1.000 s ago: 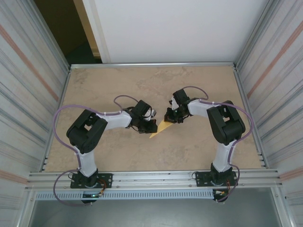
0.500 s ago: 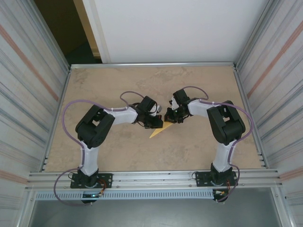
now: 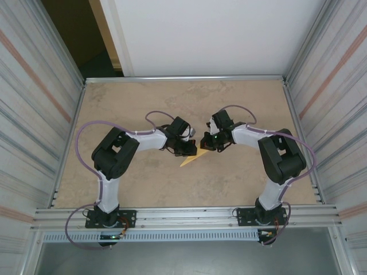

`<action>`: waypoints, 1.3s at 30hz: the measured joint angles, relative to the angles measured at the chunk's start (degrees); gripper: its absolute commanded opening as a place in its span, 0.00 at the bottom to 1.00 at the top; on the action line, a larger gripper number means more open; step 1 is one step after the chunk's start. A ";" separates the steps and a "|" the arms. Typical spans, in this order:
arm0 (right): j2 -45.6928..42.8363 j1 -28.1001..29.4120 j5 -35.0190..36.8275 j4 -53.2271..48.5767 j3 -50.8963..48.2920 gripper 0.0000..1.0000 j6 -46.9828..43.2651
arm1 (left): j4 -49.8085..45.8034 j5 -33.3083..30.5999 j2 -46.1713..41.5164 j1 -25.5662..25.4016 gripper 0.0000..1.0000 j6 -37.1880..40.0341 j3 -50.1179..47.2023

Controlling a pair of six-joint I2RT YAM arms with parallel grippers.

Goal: Fold a paper plane with a square sheet of paper (pick it up from the middle)
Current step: Fold the wing for the fifth time at the center of the table.

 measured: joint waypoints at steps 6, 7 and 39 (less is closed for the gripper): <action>3.19 -0.26 -1.22 1.66 -0.55 0.03 0.02 | -0.50 -0.42 0.00 -0.11 0.00 -0.02 0.22; 3.48 -0.98 -2.27 2.27 -0.66 0.03 0.00 | -0.52 -0.48 0.00 -0.11 0.00 -0.04 0.22; -16.68 -8.02 3.58 4.83 -6.45 0.40 2.60 | -0.92 1.42 -10.38 3.02 0.38 -1.75 0.61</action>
